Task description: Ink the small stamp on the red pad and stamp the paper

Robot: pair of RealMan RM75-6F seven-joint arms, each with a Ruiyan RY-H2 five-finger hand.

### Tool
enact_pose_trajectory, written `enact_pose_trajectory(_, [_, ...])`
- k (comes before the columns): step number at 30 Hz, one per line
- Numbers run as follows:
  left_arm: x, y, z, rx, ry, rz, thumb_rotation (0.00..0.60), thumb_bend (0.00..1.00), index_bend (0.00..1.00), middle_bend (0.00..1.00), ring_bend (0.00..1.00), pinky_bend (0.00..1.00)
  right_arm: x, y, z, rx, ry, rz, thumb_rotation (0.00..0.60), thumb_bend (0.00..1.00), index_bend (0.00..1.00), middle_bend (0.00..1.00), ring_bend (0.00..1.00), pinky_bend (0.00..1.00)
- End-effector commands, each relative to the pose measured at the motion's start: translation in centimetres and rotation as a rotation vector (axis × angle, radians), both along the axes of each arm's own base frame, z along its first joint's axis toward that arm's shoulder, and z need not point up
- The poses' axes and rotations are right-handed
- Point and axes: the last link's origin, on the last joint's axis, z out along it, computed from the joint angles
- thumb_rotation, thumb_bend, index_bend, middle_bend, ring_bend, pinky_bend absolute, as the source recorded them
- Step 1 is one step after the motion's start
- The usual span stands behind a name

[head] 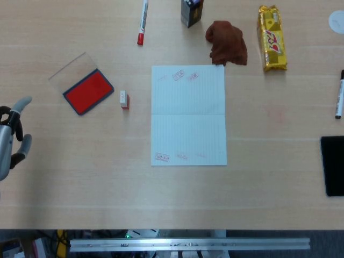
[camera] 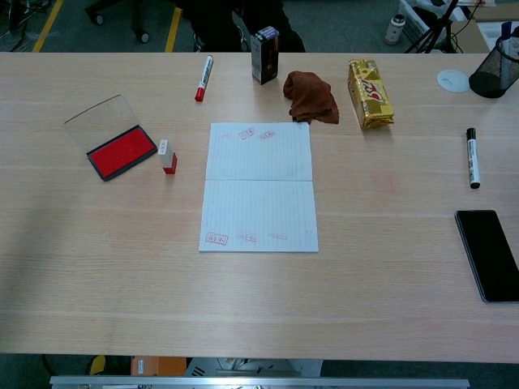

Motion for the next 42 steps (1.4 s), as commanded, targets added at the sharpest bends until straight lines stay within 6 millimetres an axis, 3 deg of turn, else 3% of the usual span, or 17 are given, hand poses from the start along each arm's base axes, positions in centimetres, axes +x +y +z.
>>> enact_pose_trajectory(1, [0.4,0.6,-0.1,-0.021,-0.003,-0.013,0.600,0.33,0.19,0.28,0.32,0.48,0.0,0.0,0.0,0.001,0.000,-0.002,0.600,0.19,0.07,0.16,0.06,0.14])
enact_pose_trajectory(4, [0.8,1.4,-0.4,-0.053,-0.008,-0.026,0.600,0.33,0.22,0.37,0.40,0.52,-0.1,-0.1,-0.1,0.005,0.001,-0.003,0.600,0.19,0.07,0.16,0.06,0.14])
enact_pose_trajectory(9, [2.4,3.0,-1.3,-0.142,-0.004,-0.069,0.600,0.33,0.25,0.63,0.65,0.79,0.1,-0.4,-0.3,0.015,0.004,0.002,0.600,0.19,0.07,0.16,0.06,0.14])
enact_pose_trajectory(12, [3.5,4.2,-2.2,-0.203,0.019,-0.096,0.600,0.33,0.27,0.84,0.83,0.94,0.2,-0.7,-0.5,0.019,0.001,0.004,0.600,0.19,0.07,0.16,0.06,0.14])
enact_pose_trajectory(16, [4.8,5.6,-3.6,-0.261,0.053,-0.126,0.600,0.33,0.28,0.99,0.98,1.00,0.2,-0.8,-0.5,0.022,0.003,0.003,0.600,0.19,0.07,0.16,0.06,0.14])
enact_pose_trajectory(30, [6.8,10.1,-6.8,-0.358,0.101,-0.099,0.600,0.33,0.31,1.00,1.00,1.00,0.2,-1.0,-0.4,0.025,0.014,-0.005,0.600,0.19,0.07,0.16,0.07,0.14])
enact_pose_trajectory(42, [8.3,13.4,-9.9,-0.447,0.195,-0.064,0.600,0.33,0.23,1.00,1.00,1.00,0.1,-1.2,-0.6,0.033,0.019,-0.013,0.600,0.19,0.07,0.16,0.08,0.14])
